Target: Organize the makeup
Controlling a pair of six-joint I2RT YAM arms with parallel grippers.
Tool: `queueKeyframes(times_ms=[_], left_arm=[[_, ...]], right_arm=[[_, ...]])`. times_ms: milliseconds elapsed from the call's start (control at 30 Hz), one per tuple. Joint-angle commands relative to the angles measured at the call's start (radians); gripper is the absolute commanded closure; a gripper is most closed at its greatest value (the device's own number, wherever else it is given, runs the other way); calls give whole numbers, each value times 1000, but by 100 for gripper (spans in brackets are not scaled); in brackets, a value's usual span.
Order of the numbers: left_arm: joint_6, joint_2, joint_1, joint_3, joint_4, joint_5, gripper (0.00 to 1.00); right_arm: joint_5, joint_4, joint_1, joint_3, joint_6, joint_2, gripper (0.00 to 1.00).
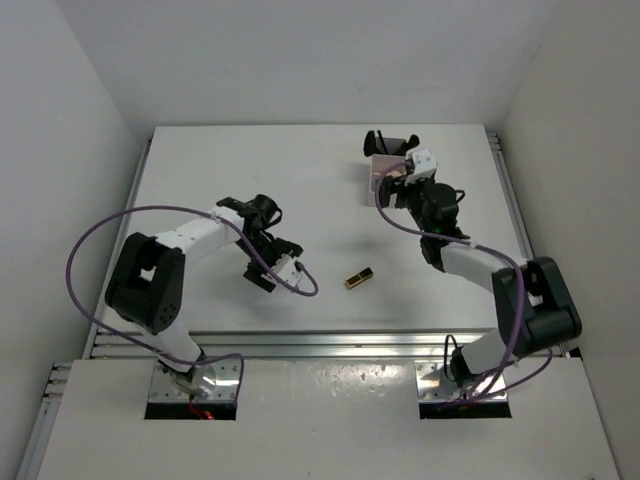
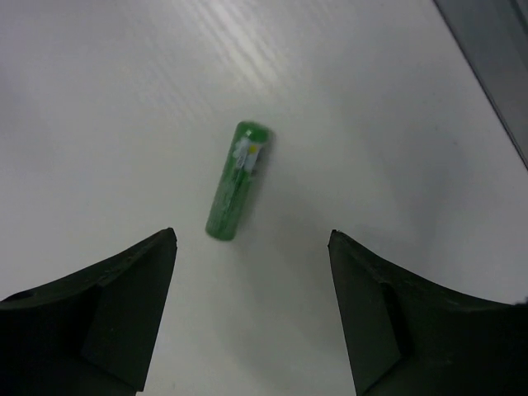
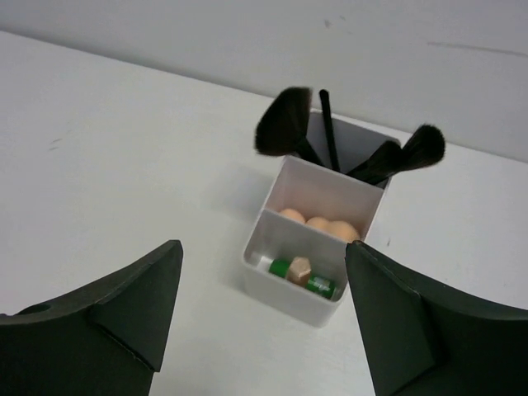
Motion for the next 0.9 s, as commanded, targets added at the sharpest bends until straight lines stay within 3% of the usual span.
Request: queueKeyframes(times_ms=[0, 233, 400, 600, 633, 767, 867], left_arm=[[89, 68, -64, 40, -60, 11, 21], [8, 257, -109, 166, -71, -57, 27], [-12, 335, -130, 210, -120, -109, 45], [-43, 354, -161, 210, -120, -130, 88], [-78, 354, -161, 221, -120, -103, 100], [-242, 354, -127, 317, -80, 16, 100], [-377, 381, -69, 470, -57, 169, 100]], right_arm=[[-83, -150, 7, -58, 29, -156, 20], [-103, -243, 4, -233, 40, -381, 20], [-103, -327, 1, -269, 24, -498, 20], [-20, -337, -10, -312, 4, -576, 20], [-3, -334, -10, -318, 9, -582, 20], [62, -399, -72, -286, 73, -603, 22], [69, -601, -112, -210, 110, -546, 23]])
